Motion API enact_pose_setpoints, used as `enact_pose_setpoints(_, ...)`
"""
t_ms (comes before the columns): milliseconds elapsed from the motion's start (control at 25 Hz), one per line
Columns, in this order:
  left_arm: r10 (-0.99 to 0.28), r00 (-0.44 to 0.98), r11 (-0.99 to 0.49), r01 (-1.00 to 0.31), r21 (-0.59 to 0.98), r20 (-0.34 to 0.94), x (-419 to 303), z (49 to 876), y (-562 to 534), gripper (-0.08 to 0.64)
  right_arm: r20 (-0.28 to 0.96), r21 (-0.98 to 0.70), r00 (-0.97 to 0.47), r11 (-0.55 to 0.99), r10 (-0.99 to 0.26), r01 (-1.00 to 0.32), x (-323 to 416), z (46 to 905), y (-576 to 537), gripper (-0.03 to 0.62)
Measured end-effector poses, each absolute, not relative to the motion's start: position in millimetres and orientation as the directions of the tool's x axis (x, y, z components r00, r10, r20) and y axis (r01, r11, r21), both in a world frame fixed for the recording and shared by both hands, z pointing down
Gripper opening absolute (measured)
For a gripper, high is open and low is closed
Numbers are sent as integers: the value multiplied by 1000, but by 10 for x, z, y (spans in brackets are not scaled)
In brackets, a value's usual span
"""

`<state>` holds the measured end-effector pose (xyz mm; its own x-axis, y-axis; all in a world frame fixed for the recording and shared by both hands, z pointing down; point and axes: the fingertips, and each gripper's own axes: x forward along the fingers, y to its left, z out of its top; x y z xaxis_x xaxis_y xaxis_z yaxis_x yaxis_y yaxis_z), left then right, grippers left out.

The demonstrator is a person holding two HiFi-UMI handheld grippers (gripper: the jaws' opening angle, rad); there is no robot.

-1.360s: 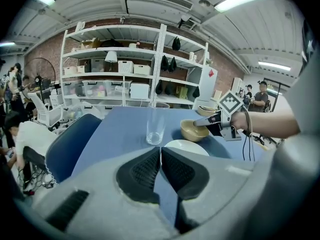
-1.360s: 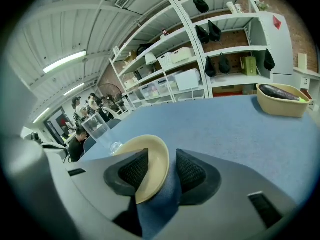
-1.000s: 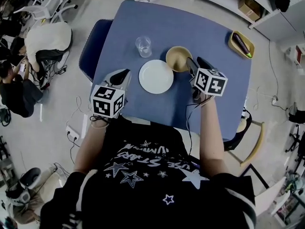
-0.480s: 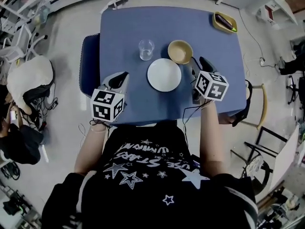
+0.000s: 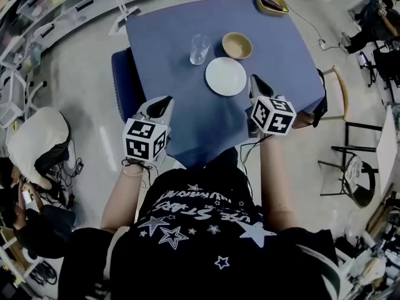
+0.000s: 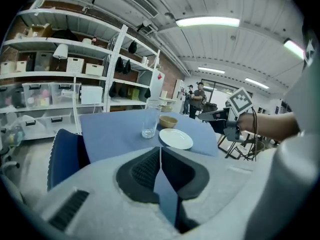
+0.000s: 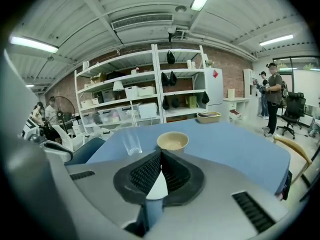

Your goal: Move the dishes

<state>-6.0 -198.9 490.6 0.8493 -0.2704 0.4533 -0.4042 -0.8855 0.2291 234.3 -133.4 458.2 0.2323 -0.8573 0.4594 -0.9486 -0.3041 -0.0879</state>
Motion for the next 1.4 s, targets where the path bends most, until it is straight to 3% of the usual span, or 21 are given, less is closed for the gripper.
enact_pose_setpoints(280, -139, 878, -922, -283, 263, 458, -138, 4955, -1755, 25, 520, -5, 280, -331, -807, -944, 1870, 4606, -783, 3)
enact_pose_setpoints(440, -106, 880, -932, -250, 263, 463, -116, 4975, -1652, 25, 520, -49, 274, -348, -810, -936, 1754, 4604, -644, 3)
enact_pose_setpoints(1400, -99, 895, -952, -213, 222, 434, -179, 4649, -681, 25, 430, -95, 258, -328, -865, -940, 1347, 4268, 297, 2)
